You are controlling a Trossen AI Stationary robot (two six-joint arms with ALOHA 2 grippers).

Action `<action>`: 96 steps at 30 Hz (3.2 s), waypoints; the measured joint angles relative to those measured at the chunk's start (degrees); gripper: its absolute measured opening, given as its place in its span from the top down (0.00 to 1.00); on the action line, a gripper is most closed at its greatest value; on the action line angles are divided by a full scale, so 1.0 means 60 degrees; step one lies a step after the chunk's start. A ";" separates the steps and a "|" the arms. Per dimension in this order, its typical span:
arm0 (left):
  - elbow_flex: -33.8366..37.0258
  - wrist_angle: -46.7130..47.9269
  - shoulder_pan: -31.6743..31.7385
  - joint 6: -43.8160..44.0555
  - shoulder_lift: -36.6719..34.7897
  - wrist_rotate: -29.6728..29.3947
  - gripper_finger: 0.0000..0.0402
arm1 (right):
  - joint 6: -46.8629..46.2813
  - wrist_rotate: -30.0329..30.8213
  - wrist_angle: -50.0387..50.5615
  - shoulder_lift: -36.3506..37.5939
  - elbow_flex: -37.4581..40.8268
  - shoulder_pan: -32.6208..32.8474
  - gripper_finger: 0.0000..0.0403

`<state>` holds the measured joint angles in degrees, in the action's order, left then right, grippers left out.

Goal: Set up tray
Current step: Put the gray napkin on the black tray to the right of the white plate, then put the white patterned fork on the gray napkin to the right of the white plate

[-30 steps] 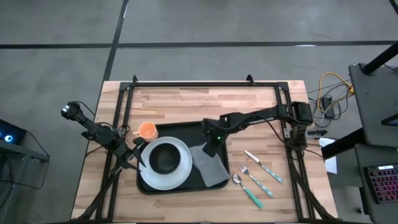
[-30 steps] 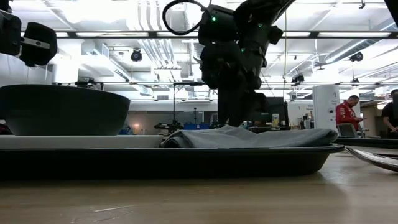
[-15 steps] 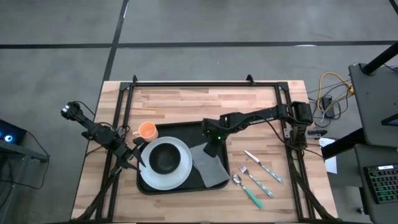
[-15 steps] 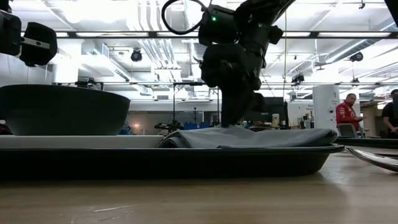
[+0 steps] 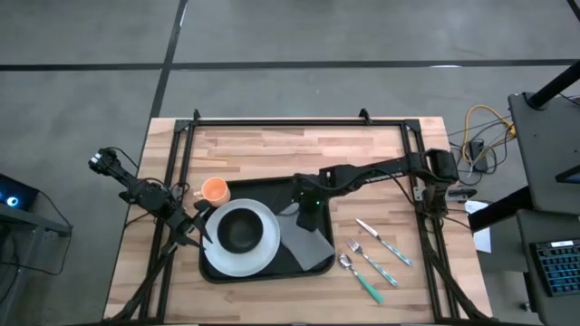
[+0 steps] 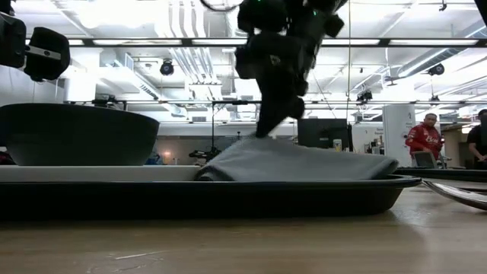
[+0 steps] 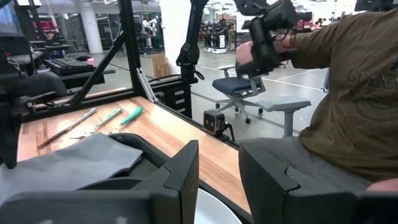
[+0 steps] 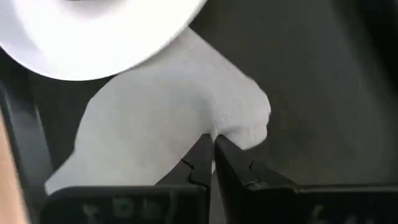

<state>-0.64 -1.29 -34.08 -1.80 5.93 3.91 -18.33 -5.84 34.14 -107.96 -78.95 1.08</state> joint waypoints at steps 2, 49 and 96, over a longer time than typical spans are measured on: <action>0.0000 0.0001 0.0002 0.0000 0.0000 -0.0001 0.76 | 0.0935 0.0665 0.0004 0.0000 -0.0241 0.0296 0.98; -0.0003 0.0000 0.0001 0.0000 0.0000 0.0000 0.76 | -0.0166 0.1770 0.2037 -0.0018 -0.0071 0.0046 0.74; 0.0000 -0.0001 0.0002 0.0000 0.0011 0.0002 0.76 | -0.1398 0.0760 0.0494 -0.1044 -0.0305 -0.0036 0.73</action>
<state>-0.64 -1.29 -34.06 -1.80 6.00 3.92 -26.71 -1.28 37.10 -114.22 -80.78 0.86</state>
